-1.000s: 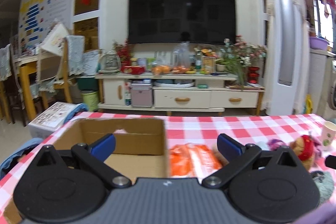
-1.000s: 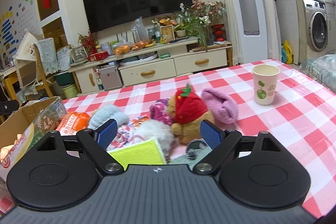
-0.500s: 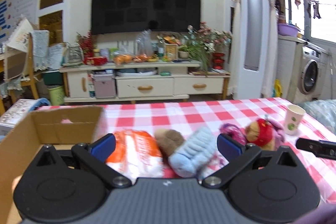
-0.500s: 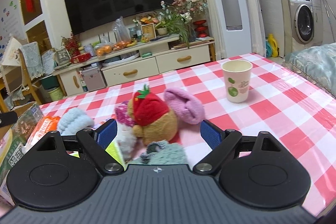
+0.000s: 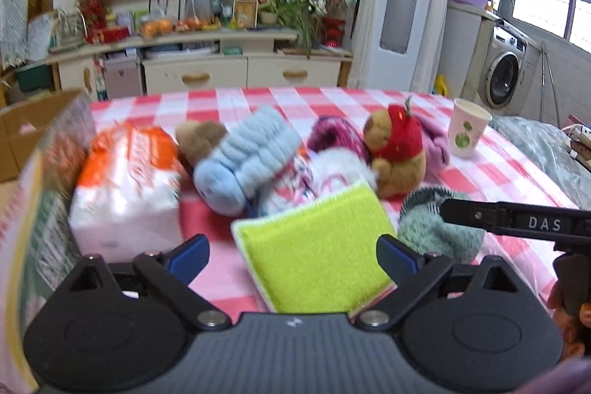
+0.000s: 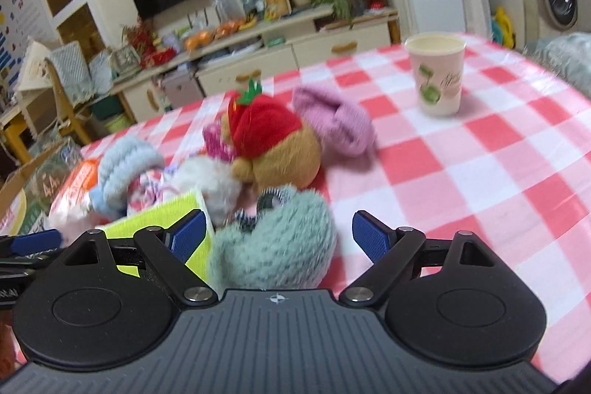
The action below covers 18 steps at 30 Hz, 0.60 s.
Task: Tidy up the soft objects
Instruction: 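Grasp the teal knitted hat with the right tool while the left tool grasps the green sponge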
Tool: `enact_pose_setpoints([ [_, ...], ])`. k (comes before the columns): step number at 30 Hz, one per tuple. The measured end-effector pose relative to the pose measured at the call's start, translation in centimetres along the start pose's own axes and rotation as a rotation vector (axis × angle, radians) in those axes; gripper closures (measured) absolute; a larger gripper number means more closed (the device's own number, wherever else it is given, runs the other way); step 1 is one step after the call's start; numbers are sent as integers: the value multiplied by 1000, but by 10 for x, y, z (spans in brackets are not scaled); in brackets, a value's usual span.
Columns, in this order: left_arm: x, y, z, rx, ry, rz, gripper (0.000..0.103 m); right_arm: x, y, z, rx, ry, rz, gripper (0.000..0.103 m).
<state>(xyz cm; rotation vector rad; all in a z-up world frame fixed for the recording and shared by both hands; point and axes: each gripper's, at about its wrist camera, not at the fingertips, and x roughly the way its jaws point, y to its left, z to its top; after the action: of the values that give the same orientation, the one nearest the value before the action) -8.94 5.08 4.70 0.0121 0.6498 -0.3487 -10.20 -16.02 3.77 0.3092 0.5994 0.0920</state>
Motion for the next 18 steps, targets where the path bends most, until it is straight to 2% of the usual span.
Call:
enact_pose_setpoints([
  [5,12,2,0,-16,21,-14,6,16,-1,-5,28,52,22,0],
  [15,34,4,0,-35,80,-60,7,33,-3,-5,44,83,30,0],
  [18,41,5,2,-48,102,-79,13,36,-8,-3,61,86,32,0],
])
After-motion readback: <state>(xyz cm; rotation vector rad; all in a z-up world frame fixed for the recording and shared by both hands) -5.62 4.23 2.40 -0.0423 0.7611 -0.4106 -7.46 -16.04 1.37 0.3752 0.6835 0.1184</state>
